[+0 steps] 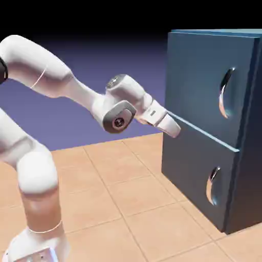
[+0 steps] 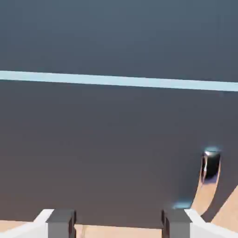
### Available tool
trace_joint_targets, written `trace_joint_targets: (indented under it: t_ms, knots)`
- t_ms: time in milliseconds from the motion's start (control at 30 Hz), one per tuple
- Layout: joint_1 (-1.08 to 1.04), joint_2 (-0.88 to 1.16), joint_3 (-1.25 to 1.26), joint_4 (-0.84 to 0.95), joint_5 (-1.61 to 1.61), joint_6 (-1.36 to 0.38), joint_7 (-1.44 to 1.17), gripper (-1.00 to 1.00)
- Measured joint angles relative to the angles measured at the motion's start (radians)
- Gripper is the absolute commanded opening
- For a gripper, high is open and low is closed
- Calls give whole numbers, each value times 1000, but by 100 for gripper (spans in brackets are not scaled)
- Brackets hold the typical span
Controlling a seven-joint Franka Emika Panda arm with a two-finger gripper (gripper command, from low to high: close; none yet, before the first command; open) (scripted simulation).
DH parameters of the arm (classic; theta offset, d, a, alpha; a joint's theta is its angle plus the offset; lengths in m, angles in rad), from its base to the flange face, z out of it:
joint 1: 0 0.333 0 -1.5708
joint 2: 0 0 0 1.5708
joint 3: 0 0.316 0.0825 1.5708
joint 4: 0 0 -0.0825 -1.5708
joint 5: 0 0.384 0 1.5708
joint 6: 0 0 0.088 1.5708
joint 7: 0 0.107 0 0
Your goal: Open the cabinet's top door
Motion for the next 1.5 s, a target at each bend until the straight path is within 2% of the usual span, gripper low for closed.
trace_joint_targets:
  t_ms: [1500]
  knots:
    - [671, -218, -739, 391, -1957, -71, 1475, 0]
